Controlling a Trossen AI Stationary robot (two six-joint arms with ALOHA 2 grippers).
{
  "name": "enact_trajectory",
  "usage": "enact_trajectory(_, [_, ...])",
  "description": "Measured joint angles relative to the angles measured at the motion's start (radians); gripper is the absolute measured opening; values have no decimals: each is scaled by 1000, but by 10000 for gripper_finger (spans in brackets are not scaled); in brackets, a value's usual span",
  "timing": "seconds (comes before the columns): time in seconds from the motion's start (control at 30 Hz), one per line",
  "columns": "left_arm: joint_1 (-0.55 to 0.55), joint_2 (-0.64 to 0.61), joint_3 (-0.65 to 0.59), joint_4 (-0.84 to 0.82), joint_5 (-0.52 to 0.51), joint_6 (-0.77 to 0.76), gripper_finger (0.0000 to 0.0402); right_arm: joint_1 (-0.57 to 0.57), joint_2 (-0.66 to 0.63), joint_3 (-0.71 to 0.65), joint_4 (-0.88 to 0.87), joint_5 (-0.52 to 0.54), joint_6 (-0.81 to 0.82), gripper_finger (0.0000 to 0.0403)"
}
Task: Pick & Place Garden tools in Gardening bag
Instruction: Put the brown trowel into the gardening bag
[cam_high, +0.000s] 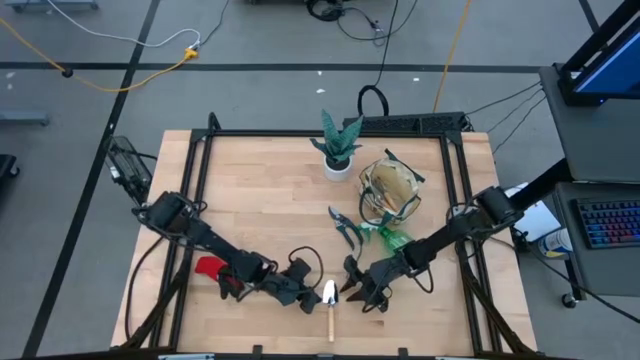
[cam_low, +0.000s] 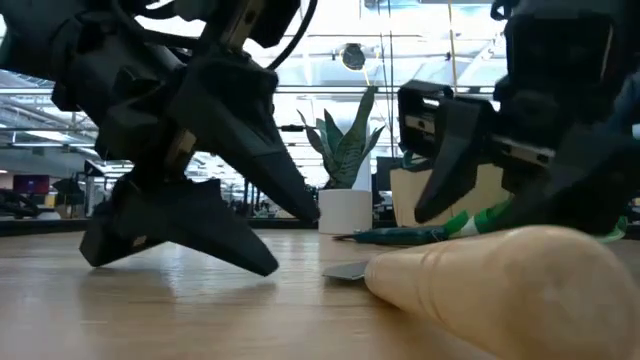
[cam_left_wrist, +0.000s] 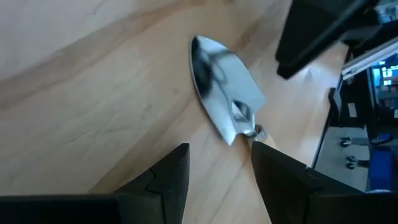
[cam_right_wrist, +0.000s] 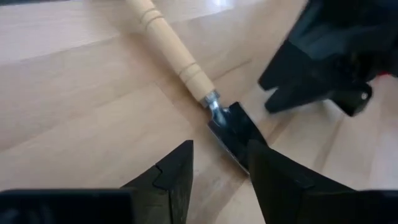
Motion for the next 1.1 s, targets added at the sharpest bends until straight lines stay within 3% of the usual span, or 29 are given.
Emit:
enact_trajectory(0.87, [64,24,-2,90,74,82,177,-18,4,60,-88,-30,-150,159])
enact_trajectory(1.1, [64,18,-3,107,113,121,177,-27,97,122,-69,-53,-179,160])
